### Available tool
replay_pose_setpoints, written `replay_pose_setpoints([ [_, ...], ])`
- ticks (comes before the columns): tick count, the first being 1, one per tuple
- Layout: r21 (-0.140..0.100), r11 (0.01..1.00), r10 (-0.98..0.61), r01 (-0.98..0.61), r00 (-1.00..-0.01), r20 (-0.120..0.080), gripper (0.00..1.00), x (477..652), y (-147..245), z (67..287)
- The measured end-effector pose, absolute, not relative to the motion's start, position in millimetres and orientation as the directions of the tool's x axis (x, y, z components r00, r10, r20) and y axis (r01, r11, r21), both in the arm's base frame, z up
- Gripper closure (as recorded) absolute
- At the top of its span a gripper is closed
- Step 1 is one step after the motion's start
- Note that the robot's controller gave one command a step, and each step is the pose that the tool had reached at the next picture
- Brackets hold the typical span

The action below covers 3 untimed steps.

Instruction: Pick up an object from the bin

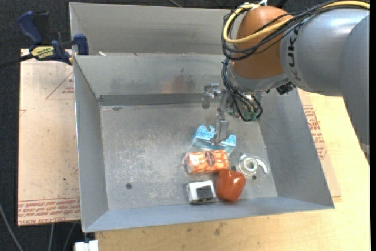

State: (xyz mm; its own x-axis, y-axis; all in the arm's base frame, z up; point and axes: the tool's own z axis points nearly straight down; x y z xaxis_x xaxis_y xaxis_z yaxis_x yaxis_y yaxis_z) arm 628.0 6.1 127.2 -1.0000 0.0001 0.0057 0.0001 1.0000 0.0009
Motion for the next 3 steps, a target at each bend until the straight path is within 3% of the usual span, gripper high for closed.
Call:
replay_pose_setpoints([
  [1, 0.001, 1.0, 0.0, 0.0, -1.0, -0.002, 0.0, 629.9, 6.1, 131.9],
  [2, 0.001, 1.0, 0.003, 0.003, -1.0, -0.005, 0.0, 588.9, -52.5, 83.7],
  [3, 0.0, 1.0, 0.017, 0.017, -1.0, 0.005, 0.0, 611.5, -109.2, 69.4],
])
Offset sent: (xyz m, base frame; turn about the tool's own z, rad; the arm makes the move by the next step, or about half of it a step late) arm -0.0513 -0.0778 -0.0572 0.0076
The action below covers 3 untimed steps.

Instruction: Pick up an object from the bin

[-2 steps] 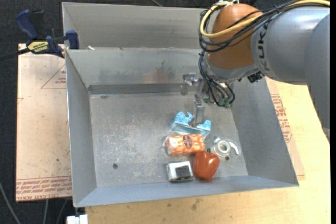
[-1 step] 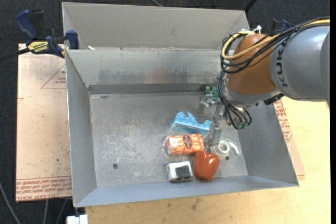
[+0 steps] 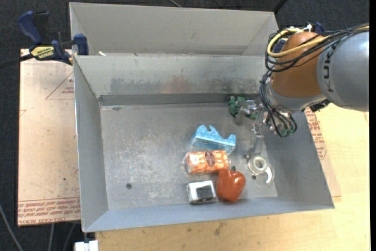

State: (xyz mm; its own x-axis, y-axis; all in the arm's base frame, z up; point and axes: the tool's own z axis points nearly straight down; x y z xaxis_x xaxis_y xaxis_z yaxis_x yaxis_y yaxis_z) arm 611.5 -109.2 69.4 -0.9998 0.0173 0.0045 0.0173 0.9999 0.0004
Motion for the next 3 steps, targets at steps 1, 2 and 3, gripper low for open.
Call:
replay_pose_setpoints([
  [1, 0.0, 0.983, -0.183, -0.183, -0.983, -0.002, 0.0, 584.5, -52.7, 70.0],
  [2, 0.003, 0.933, -0.36, -0.36, -0.933, -0.002, 0.0, 588.7, -29.6, 71.5],
  [3, 0.001, 0.977, -0.212, -0.212, -0.977, -0.003, 0.0, 569.5, -39.0, 71.1],
])
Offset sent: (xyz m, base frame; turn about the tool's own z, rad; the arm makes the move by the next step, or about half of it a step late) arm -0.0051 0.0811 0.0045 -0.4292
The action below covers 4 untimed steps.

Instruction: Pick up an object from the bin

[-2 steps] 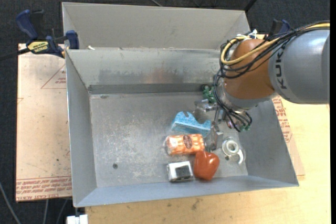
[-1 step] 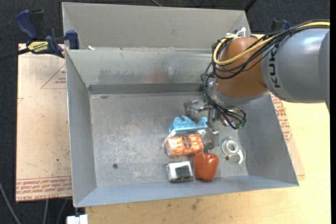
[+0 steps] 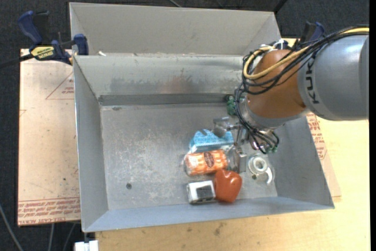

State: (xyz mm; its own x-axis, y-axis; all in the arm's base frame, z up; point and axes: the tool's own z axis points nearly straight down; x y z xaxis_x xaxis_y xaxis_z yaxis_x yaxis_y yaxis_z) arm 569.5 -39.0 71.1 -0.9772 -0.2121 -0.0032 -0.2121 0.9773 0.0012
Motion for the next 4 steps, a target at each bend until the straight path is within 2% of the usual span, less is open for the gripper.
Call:
replay_pose_setpoints([
  [1, 0.0, 1.0, -0.019, -0.019, -1.0, -0.002, 0.0, 572.8, -4.3, 74.5],
  [2, 0.0, 0.974, -0.227, -0.227, -0.974, -0.003, 1.0, 588.3, -94.2, 101.8],
  [3, 0.0, 0.974, -0.226, -0.226, -0.974, -0.003, 0.0, 588.2, -94.2, 101.8],
  [4, 0.001, 0.974, -0.226, -0.226, -0.974, -0.003, 0.0, 588.2, -94.2, 101.8],
])
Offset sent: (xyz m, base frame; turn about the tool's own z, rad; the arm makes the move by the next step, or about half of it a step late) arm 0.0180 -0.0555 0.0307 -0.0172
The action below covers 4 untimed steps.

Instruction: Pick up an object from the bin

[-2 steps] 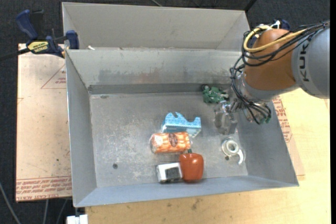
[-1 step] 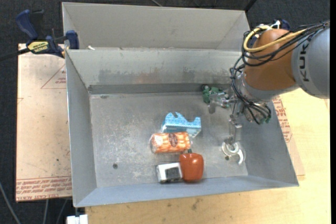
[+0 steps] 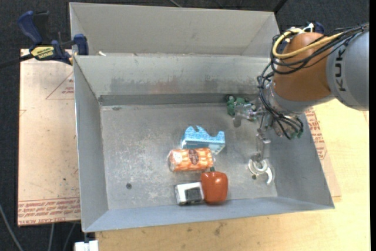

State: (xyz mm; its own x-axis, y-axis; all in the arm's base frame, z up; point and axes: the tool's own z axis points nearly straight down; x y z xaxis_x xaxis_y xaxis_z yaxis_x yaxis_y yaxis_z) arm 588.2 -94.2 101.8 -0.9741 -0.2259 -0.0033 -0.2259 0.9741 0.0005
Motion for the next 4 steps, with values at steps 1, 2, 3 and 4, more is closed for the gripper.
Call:
replay_pose_setpoints([
  [1, -0.002, 0.96, -0.28, -0.28, -0.96, -0.004, 0.0, 579.8, -64.5, 87.0],
  [2, 0.002, 0.919, -0.395, -0.395, -0.919, -0.003, 0.0, 594.1, -43.1, 74.8],
  [3, 0.0, 0.915, -0.404, -0.404, -0.915, -0.002, 0.0, 580.1, -9.0, 72.8],
  [4, 0.002, 0.865, -0.501, -0.501, -0.865, -0.004, 0.0, 570.6, 11.1, 71.6],
])
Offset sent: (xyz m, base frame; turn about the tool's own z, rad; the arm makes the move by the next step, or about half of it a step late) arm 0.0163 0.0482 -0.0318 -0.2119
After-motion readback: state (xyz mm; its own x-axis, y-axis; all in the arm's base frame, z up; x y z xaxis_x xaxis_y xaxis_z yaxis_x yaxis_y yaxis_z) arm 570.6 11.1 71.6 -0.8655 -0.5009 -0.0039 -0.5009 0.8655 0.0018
